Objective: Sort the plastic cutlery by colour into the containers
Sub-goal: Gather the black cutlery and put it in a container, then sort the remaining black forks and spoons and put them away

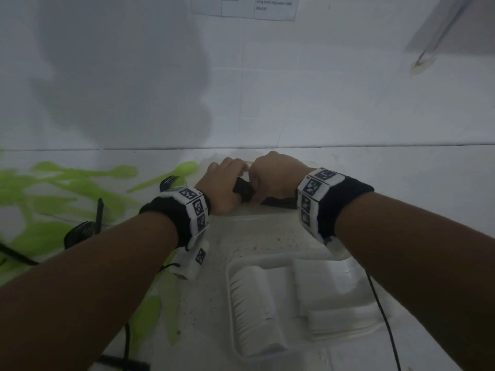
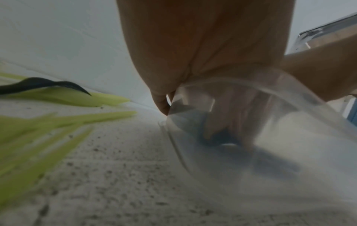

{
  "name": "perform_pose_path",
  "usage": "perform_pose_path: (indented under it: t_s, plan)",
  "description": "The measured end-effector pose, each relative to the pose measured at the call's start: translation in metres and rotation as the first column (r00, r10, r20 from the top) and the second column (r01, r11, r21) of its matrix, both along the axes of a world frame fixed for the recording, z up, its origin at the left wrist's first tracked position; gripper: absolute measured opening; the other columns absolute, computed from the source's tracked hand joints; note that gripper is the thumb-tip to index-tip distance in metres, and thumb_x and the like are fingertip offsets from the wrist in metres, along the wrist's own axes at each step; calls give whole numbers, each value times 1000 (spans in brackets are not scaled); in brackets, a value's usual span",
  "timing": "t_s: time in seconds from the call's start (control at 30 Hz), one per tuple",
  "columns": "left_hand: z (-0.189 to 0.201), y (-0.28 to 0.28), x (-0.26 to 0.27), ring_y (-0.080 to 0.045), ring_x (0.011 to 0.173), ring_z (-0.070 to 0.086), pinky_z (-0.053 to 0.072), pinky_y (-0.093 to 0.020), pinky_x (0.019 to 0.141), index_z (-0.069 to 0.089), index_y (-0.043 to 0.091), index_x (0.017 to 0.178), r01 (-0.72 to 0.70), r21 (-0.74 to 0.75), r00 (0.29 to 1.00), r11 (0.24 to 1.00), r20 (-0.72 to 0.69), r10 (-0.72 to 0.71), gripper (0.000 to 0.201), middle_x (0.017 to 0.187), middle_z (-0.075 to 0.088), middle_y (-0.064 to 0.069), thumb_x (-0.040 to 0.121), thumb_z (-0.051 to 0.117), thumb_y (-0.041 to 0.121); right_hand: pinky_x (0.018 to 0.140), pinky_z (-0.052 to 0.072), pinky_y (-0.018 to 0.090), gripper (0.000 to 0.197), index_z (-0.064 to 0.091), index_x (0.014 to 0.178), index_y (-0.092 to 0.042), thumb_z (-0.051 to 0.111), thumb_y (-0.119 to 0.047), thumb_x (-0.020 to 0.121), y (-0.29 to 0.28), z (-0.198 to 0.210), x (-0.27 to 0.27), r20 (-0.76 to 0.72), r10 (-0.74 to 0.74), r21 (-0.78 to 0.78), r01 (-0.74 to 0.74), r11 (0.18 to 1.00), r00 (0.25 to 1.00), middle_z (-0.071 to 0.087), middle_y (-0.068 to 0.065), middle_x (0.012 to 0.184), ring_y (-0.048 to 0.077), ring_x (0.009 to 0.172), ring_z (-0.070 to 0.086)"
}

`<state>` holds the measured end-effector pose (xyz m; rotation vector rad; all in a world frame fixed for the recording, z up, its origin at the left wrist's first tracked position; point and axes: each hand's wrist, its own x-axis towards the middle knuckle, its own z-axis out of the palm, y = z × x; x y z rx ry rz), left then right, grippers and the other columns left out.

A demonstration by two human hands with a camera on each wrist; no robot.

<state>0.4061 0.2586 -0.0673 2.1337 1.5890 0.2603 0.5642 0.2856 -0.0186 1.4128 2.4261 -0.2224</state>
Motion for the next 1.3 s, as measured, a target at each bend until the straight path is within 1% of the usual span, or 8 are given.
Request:
perform_pose_path:
  t_s: [0.2,0.53,0.67,0.77,0.87,0.97,1.1,1.3]
  plan:
    - [-3,-1,1,-28,120,41,39,-40,101,43,18,139,-3,16,1000,1000,10,2,62,135,47,-3,83,68,14,74,49,31,15,63,94,-18,71,-31,92,-4,-2,22,97,-3,10,2,1000,995,55,-4,83,23,88,59]
    - [3,3,-1,-32,136,35,36,-45,112,34,22,150,-9,-54,999,999,-45,7,74,146,36,-6,85,71,22,66,47,30,30,71,99,-8,71,-37,92,-1,-3,8,174,37,45,-46,998,984,63,5,84,21,74,59]
    - [31,-4,-15,-33,149,21,27,-46,119,16,22,160,-83,-99,996,992,-41,80,96,162,19,-13,88,74,46,84,56,36,45,72,106,-11,70,-53,90,-12,7,15,11,-3,-8,3,1000,1000,69,7,104,27,95,65]
    - [57,-17,-38,-27,129,51,43,-39,103,36,23,151,-153,3,987,988,58,153,69,145,48,-10,93,70,41,91,55,41,38,70,109,-22,62,-56,94,-20,19,14,-183,-82,67,96,993,980,69,0,108,25,103,64]
    - [80,-37,-69,-21,105,63,43,-29,82,59,24,125,-219,72,976,973,-8,220,34,111,67,2,96,65,41,90,53,39,37,61,113,-30,58,-61,94,-29,31,0,-486,-148,94,220,971,861,69,-4,103,21,102,64]
    - [95,-64,-96,-24,118,58,46,-36,96,49,24,139,-276,58,953,959,-113,281,53,129,61,-3,95,64,50,93,50,38,62,46,137,-27,60,-67,91,-44,45,-24,-667,-252,-139,215,967,701,66,2,118,23,108,62]
    - [108,-111,-126,-27,144,39,36,-41,115,11,23,162,-345,-27,920,938,-208,332,93,162,34,-8,93,62,58,100,43,36,88,30,155,-25,58,-75,88,-73,57,-62,-675,-276,-268,122,956,684,52,9,147,26,129,52]
    - [103,-163,-175,-23,117,59,48,-39,100,32,25,153,-392,-106,909,914,-200,366,77,132,62,-2,92,62,61,93,40,35,84,42,149,-22,59,-76,87,-116,48,-109,-587,-222,-231,102,968,778,52,6,148,24,130,51]
